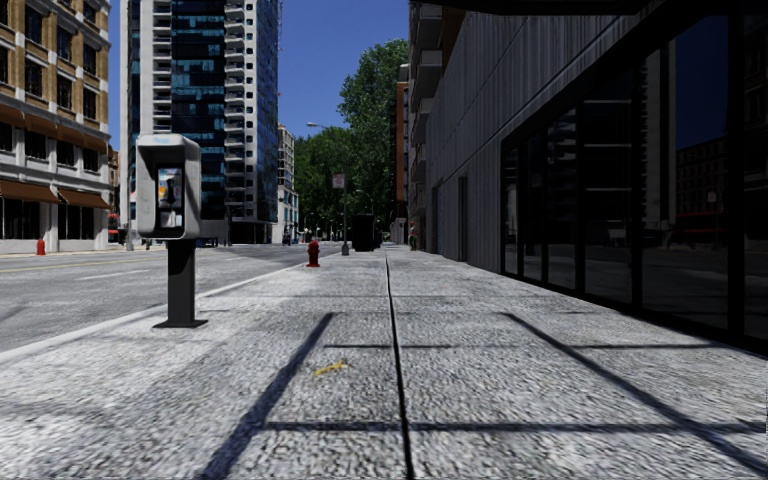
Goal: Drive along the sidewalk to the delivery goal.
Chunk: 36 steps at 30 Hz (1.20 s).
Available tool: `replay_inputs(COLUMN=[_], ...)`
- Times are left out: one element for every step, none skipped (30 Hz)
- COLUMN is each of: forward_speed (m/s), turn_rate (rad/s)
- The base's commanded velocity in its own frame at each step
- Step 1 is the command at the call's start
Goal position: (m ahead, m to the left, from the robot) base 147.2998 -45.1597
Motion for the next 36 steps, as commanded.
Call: replay_inputs(forward_speed=[2.00,2.00,2.00,2.00,2.00,2.00,2.00,2.00,2.00,2.00,2.00,2.00,2.00,2.00,2.00,2.00,2.00,2.00,2.00,2.00,2.00,2.00,2.00,2.00,2.00,2.00,2.00,2.00,2.00,2.00,2.00,2.00,2.00,2.00,2.00,2.00], turn_rate=[0.00,0.00,0.00,0.00,0.00,0.00,0.00,0.00,0.00,0.00,0.00,0.00,0.00,0.00,0.00,0.00,0.00,0.00,0.00,0.00,0.00,0.00,0.00,0.00,0.00,0.00,0.00,0.00,0.00,0.00,0.00,0.00,0.00,0.00,0.00,0.00])
